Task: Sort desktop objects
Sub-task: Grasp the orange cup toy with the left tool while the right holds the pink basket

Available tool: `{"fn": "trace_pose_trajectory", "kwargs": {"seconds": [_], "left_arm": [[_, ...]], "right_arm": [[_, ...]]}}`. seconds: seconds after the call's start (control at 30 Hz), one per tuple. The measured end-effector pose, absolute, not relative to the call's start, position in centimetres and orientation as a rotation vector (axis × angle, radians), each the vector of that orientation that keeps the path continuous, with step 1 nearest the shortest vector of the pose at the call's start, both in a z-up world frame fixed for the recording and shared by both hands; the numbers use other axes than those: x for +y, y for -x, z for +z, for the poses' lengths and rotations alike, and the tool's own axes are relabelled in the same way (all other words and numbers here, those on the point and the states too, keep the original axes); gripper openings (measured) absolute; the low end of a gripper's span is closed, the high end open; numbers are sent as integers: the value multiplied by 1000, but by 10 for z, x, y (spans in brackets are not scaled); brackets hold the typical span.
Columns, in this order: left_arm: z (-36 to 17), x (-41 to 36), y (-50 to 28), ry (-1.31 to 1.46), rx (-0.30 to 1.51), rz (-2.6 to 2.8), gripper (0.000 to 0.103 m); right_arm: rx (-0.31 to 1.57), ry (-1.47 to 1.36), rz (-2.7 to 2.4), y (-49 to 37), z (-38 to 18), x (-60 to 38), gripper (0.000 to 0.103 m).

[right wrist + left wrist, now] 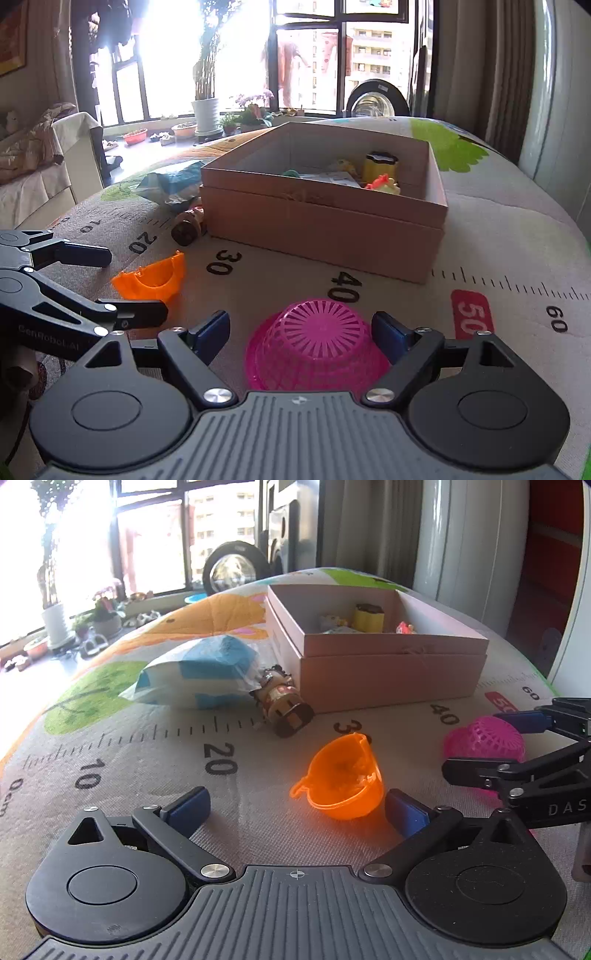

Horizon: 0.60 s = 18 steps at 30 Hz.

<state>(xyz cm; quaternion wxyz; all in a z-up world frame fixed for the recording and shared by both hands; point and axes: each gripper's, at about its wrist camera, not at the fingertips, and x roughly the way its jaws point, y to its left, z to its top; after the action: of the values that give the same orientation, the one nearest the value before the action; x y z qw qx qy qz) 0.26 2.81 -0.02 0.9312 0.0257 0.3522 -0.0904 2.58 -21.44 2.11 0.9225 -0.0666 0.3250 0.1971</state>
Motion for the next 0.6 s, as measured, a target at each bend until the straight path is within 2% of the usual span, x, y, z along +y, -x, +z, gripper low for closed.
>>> {"fn": "trace_pose_trajectory", "kwargs": {"seconds": [0.13,0.27,0.33,0.47,0.6], "left_arm": [[-1,28,-4,-51,735,-188,103],[-2,24,-6,-72,744,-178,103],[-2,25,-6,-68,748,-178,103],[-2,23,-6,-75,751,-171,103],[-1,23,-6,-84,751,-171,103]], "right_arm": [[681,123,396,-27,21,-220,86],[674,45,318,-25,26,-251,100],[678,-36,270,-26,26,-273,103],[726,-206,246,-32,17,-304,103],[711,-238,247,-31,16,-308,103]]}}
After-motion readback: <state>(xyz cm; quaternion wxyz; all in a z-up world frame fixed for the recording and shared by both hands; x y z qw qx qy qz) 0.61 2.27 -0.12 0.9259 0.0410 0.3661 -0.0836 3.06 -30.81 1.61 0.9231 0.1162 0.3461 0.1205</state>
